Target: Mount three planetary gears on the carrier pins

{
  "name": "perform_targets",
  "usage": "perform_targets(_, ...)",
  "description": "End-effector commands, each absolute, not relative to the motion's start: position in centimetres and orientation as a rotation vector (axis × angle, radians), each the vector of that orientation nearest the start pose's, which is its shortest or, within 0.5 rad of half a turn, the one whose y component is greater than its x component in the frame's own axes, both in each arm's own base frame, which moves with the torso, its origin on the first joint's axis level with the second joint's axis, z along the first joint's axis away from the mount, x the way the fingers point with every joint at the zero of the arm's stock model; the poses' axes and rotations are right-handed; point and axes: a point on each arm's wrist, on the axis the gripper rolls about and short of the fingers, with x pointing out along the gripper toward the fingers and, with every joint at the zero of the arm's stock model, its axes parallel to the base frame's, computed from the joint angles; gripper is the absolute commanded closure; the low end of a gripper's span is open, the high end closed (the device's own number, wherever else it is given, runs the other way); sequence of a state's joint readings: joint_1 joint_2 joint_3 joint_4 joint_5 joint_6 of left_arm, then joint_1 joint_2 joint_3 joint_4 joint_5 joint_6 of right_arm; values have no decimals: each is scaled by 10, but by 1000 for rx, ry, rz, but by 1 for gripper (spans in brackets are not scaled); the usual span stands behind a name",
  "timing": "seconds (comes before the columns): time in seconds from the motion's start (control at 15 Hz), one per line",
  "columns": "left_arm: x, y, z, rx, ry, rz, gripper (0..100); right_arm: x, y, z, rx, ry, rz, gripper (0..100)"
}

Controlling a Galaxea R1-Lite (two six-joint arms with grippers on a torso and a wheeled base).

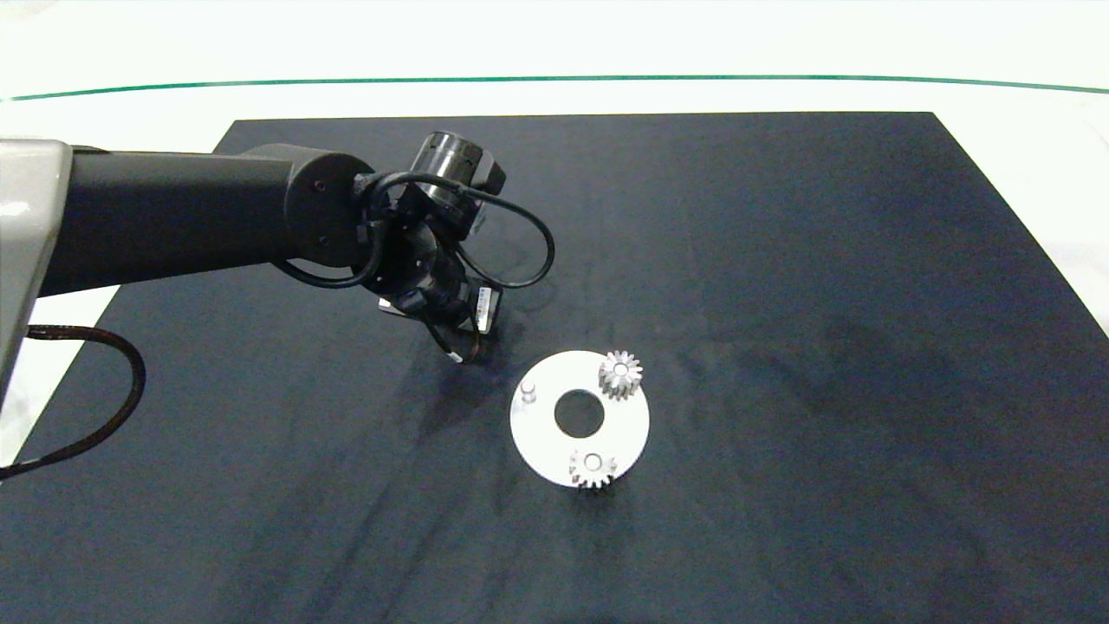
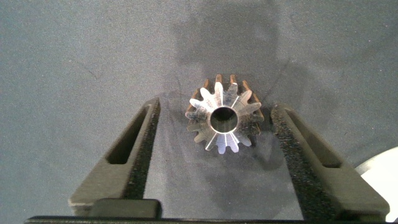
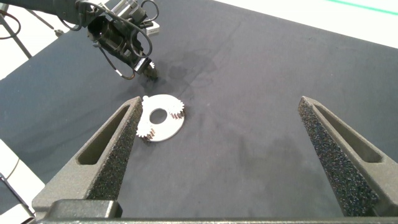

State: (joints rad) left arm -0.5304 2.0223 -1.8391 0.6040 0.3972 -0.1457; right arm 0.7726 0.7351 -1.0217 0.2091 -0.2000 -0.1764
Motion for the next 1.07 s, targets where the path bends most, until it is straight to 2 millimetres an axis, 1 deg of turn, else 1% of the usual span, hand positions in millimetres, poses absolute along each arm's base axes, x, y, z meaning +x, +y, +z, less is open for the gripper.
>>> perform_targets(0.07, 338, -188, 241, 213, 712, -70, 37, 22, 16, 331, -139, -115, 564, 0)
perform_targets(0.27, 337, -188, 242, 210, 711, -69, 43, 23, 16, 330, -141, -111, 565, 0)
perform_targets(0.4, 335, -186, 238, 210, 728, -81, 47, 25, 18, 330, -142, -105, 567, 0)
perform_targets(0.53, 331, -186, 241, 200, 726, -97, 50, 25, 18, 330, -142, -105, 567, 0)
perform_targets(0.67, 333, -186, 243, 186, 712, -93, 55, 24, 17, 330, -140, -109, 565, 0)
perform_targets(0.93, 334, -192, 241, 173, 695, -103, 62, 23, 16, 331, -140, -114, 563, 0)
perform_targets(1.07, 336, -196, 237, 179, 703, -110, 67, 23, 16, 330, -141, -111, 563, 0)
